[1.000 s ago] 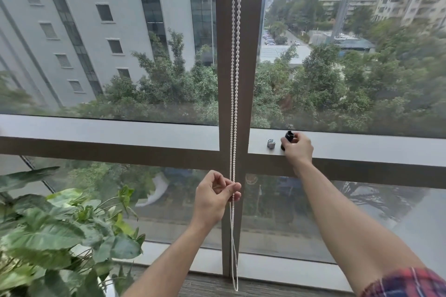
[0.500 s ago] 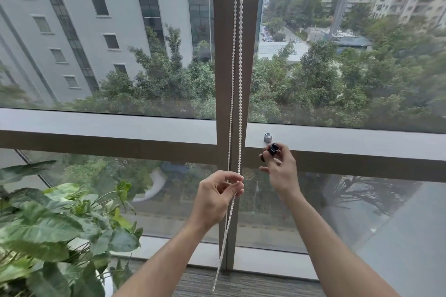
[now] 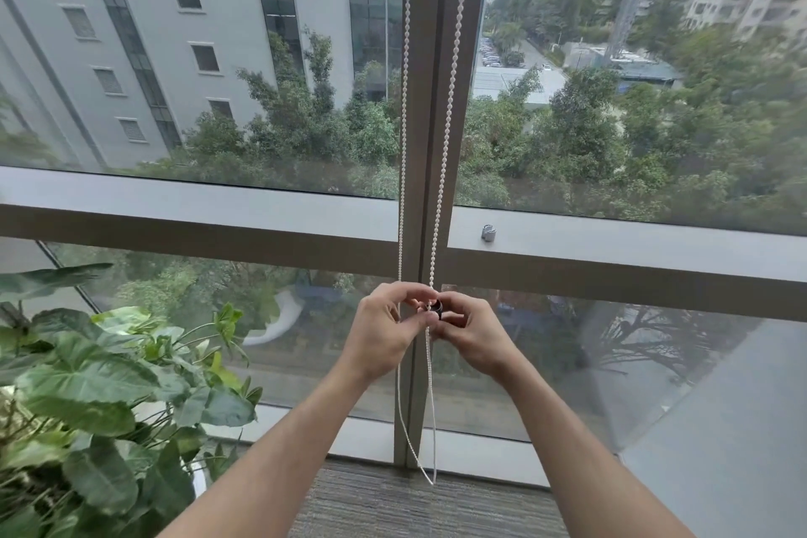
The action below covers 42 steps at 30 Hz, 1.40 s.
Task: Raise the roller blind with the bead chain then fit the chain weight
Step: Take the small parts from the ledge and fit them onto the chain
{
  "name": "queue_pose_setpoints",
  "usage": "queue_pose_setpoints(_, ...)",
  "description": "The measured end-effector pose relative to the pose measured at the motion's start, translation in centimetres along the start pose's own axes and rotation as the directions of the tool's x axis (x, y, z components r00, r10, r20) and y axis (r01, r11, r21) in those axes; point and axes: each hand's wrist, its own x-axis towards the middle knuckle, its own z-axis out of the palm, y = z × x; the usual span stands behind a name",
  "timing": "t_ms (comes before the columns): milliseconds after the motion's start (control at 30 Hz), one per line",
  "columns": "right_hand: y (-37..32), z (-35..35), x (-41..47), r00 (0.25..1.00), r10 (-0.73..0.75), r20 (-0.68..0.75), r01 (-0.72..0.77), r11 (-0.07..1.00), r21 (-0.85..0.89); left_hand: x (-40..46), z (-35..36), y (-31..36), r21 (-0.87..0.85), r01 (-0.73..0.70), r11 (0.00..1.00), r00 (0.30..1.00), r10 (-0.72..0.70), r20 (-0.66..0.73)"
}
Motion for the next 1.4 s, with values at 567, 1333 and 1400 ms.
queue_pose_setpoints(567, -1.1, 0.6, -1.3, 1.000, 0.014, -0.008, -0.014, 1.000, 0.013, -0.4, -1.3, 0.9, -0.053, 0.129, 0.990, 0.977, -0.117, 0.177)
queue_pose_setpoints(1333, -1.0, 0.7, -1.0, 0.998, 0.054, 0.033, -0.059, 0.980, 0.190, -0.6, -1.6, 1.4, -0.211, 0.116, 0.971, 0.973, -0.069, 0.220)
queue_pose_setpoints(1400, -0.7, 0.6, -1.2, 0.997, 0.057, 0.042, -0.065, 0.973, 0.222, -0.7, -1.3, 1.4, -0.193, 0.103, 0.976, 0.973, -0.059, 0.222)
